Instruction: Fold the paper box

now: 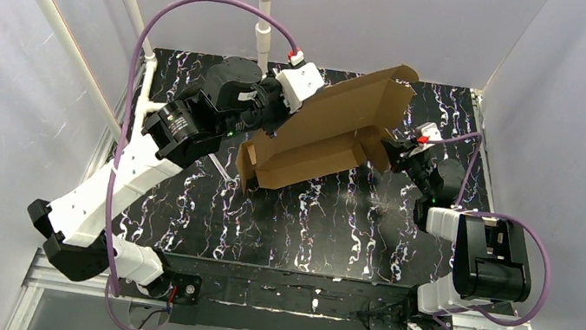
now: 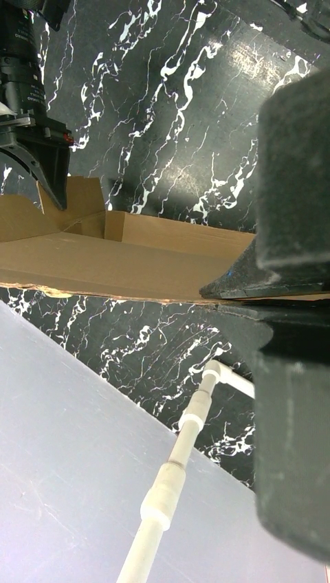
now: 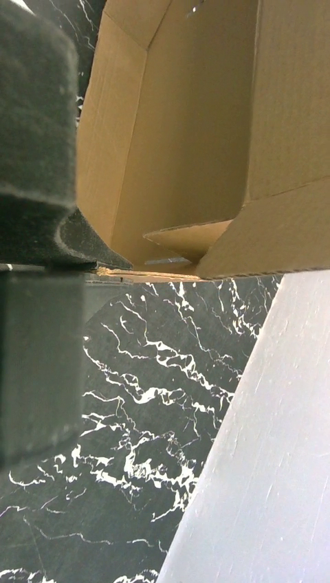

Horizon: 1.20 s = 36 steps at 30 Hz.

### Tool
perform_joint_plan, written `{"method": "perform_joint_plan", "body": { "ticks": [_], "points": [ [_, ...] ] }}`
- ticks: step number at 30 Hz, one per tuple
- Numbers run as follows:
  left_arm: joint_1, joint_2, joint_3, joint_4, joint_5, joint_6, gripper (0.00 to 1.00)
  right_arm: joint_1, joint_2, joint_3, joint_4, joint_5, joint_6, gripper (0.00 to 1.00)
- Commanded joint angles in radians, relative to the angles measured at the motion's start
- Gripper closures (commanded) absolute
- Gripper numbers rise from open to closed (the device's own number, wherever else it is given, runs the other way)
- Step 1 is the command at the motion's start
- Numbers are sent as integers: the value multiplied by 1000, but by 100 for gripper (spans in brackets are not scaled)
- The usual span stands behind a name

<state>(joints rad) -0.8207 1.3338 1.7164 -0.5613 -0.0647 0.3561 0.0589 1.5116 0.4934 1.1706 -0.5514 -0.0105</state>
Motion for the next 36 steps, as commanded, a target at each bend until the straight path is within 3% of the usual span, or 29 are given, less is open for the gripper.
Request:
{"method": "perform_joint_plan", "body": {
  "ticks": [1, 6, 27, 36],
  "points": [
    [6, -7, -16, 14, -17, -19, 100, -4, -4, -5, 38, -71, 31, 99],
    [6, -5, -28, 15, -3, -20, 100, -4, -19, -7, 14, -98, 27, 94],
    [6, -23, -55, 6, 48, -10, 100, -10, -45, 69, -216, -370, -40, 47],
    [5, -30, -54, -13, 64, 1, 100, -130, -71, 144, -320, -490, -89, 40]
  ]
}}
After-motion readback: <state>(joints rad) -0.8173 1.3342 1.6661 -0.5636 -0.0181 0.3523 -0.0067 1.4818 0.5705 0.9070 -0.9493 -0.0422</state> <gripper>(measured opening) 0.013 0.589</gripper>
